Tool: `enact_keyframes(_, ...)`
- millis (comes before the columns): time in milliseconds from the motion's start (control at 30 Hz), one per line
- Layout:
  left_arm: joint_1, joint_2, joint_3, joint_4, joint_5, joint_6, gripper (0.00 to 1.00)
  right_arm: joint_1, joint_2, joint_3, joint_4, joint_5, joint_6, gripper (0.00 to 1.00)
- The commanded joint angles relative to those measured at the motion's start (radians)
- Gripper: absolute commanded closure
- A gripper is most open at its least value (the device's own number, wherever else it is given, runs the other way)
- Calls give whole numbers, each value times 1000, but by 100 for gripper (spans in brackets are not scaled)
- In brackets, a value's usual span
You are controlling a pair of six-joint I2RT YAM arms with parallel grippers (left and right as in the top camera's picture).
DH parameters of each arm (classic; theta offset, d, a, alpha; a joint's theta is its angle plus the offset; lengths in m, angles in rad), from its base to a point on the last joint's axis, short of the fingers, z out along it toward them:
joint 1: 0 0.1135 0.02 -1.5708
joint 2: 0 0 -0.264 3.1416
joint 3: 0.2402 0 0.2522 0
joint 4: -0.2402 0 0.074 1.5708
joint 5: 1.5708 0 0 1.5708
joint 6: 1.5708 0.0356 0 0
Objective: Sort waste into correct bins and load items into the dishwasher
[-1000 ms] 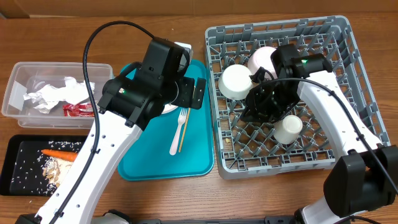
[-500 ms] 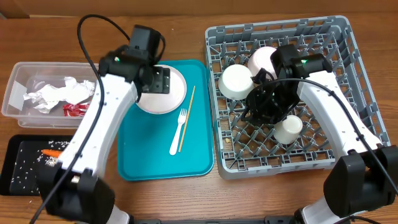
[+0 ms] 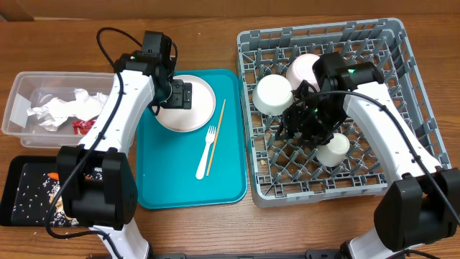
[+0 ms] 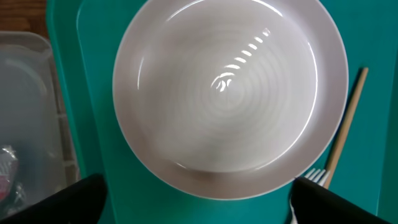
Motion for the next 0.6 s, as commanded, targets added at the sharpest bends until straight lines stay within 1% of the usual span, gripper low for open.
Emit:
enact_keyframes(0,5,4,4,10,-105,19,0,5,-18,17,5,10,-2,18)
enact_keyframes(33,5,8,4,10,-125,19,3,5,-18,17,12,6,2,12)
enact_keyframes(100,7,14,4,16,-117,13,7,5,-18,17,36,7,30,2)
enact_keyframes(133,8,16,4,21,-109,2,8,5,-18,17,47,7,41,1)
enact_keyframes(233,8,47,4,88,-50,-24,13,5,-18,17,93,7,59,1)
enact_keyframes(333,8,101,4,149,-61,-23,15,5,-18,17,98,7,58,1)
enact_keyframes(433,13,158,4,163,-98,-23,15,5,-18,17,95,7,58,1)
enact_keyframes(567,39,209,4,171,-90,-19,11,5,-18,17,96,7,58,1)
